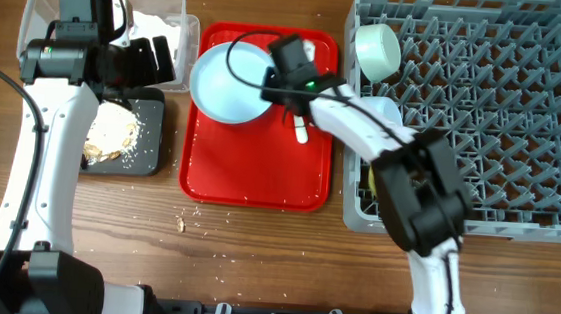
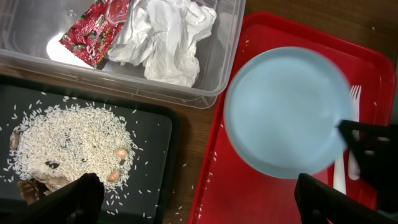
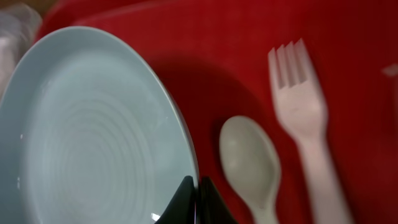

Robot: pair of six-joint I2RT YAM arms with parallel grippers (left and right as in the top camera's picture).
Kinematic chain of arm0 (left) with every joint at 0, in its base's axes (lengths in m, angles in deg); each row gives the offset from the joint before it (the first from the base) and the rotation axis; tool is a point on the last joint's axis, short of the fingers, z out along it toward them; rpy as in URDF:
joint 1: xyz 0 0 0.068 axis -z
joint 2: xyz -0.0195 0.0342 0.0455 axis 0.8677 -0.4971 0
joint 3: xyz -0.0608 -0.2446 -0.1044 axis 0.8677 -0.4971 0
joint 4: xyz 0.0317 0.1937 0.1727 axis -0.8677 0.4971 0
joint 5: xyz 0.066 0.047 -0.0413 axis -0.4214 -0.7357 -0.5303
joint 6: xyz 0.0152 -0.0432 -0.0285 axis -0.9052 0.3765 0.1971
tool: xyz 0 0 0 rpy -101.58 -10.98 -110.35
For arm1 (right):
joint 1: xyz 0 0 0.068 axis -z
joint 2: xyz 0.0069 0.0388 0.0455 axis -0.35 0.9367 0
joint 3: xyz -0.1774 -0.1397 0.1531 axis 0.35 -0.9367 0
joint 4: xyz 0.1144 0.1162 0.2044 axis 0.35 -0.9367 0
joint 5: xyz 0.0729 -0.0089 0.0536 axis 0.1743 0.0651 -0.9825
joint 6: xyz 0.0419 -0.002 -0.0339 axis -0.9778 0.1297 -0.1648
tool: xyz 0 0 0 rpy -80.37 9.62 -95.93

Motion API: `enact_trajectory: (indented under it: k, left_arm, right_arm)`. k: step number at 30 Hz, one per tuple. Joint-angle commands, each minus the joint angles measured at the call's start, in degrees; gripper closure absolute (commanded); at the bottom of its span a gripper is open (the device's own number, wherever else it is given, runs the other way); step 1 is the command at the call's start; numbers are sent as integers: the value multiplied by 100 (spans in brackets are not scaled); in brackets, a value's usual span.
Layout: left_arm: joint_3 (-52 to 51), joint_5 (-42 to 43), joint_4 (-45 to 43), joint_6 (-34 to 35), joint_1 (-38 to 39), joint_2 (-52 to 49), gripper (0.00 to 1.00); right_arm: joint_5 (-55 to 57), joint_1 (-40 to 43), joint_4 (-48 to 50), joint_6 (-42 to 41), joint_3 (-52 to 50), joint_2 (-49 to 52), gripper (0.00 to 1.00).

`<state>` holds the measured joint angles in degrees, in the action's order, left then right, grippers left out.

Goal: Sort waste into correct bins and load items into the dishwasher rack
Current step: 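Grasp the light-blue plate with right gripper and stand it in the rack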

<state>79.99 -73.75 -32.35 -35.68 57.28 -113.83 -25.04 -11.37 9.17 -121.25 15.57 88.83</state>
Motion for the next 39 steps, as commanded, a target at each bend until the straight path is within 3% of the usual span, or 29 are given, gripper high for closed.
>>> enact_trajectory:
  k: [1, 6, 10, 18, 28, 30, 31, 32, 33, 39]
  left_arm:
    - [33, -52, -13, 11, -20, -33, 0]
    - [33, -52, -13, 11, -20, -33, 0]
    - [33, -52, -13, 11, -20, -33, 0]
    - [33, -52, -13, 11, -20, -33, 0]
    - [33, -52, -13, 11, -20, -33, 0]
    - [33, -52, -13, 11, -20, -33, 0]
    - [33, -52, -13, 11, -20, -33, 0]
    - [33, -52, -13, 11, -20, -33, 0]
    - [33, -52, -13, 11, -20, -33, 0]
    - [33, -52, -13, 11, -20, -33, 0]
  right_arm:
    - [649, 455, -240, 1231, 50, -1510, 96]
    - [1987, 1121, -533, 3329, 48, -3222, 96]
    - [3392, 1742, -1224, 5755, 48, -3915, 96]
    - [4485, 2122, -1799, 7451, -37, -3228, 96]
    - [4476, 2122, -1078, 7687, -37, -1801, 96]
    - [3814, 2122, -986, 7495, -37, -1749, 57]
    - [3543, 2124, -968, 7344, -35, -1773, 23]
    - [3324, 2133, -931, 7073, -33, -1812, 8]
    - [3189, 2133, -911, 6817, -31, -1864, 0]
    - [1775, 2133, -1547, 5342, -31, -2826, 0]
